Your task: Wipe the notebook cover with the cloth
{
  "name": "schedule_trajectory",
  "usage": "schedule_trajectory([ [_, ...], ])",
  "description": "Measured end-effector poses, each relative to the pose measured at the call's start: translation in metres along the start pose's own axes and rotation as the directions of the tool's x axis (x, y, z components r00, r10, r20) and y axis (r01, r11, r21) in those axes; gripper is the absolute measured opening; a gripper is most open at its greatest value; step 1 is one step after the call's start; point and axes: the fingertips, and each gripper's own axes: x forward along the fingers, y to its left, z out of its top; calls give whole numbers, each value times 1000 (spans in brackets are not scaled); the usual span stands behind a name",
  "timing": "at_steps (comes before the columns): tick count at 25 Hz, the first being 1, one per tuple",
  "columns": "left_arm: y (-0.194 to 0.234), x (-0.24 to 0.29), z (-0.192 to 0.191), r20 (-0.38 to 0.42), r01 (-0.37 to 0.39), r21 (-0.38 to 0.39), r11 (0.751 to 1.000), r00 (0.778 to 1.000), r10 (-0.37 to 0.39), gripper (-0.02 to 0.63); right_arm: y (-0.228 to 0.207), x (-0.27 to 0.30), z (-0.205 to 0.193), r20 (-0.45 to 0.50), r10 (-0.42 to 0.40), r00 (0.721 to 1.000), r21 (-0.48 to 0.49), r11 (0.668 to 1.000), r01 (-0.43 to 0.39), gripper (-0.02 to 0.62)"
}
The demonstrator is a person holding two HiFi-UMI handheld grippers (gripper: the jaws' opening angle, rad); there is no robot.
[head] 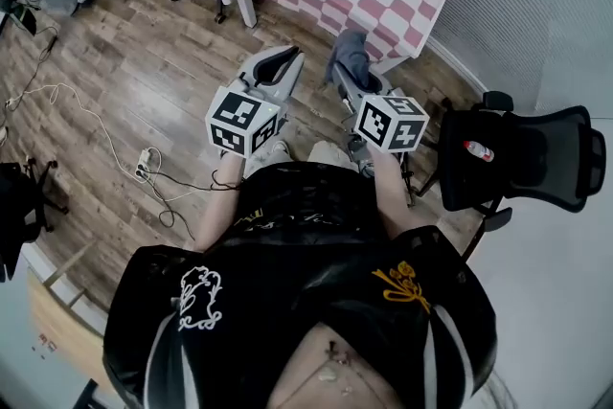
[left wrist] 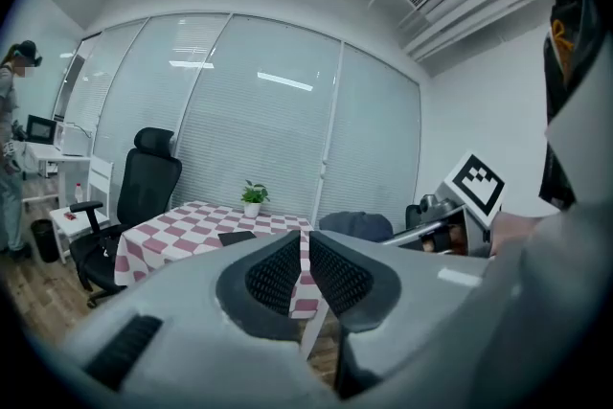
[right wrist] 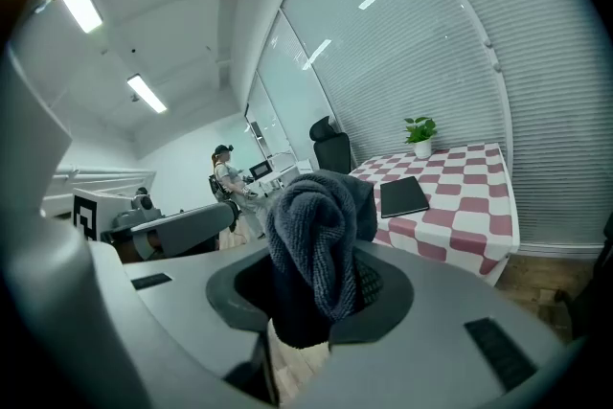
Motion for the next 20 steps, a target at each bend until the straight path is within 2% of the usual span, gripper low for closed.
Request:
schedule_trajectory([
  [10,27,34,-15,-25,15,-60,998,1000,-17,23,-35,17,6,-49,-59,997,20,998,60,91],
  [16,59,79,-15,-55,-32,-62,998,998,28,23,-83,59,25,-81,-35,996,37,999,38,91],
  [20,90,122,-6,-68,-84,-63,994,994,80,23,-124,99,55,-100,-13,995,25,1000,16,91],
])
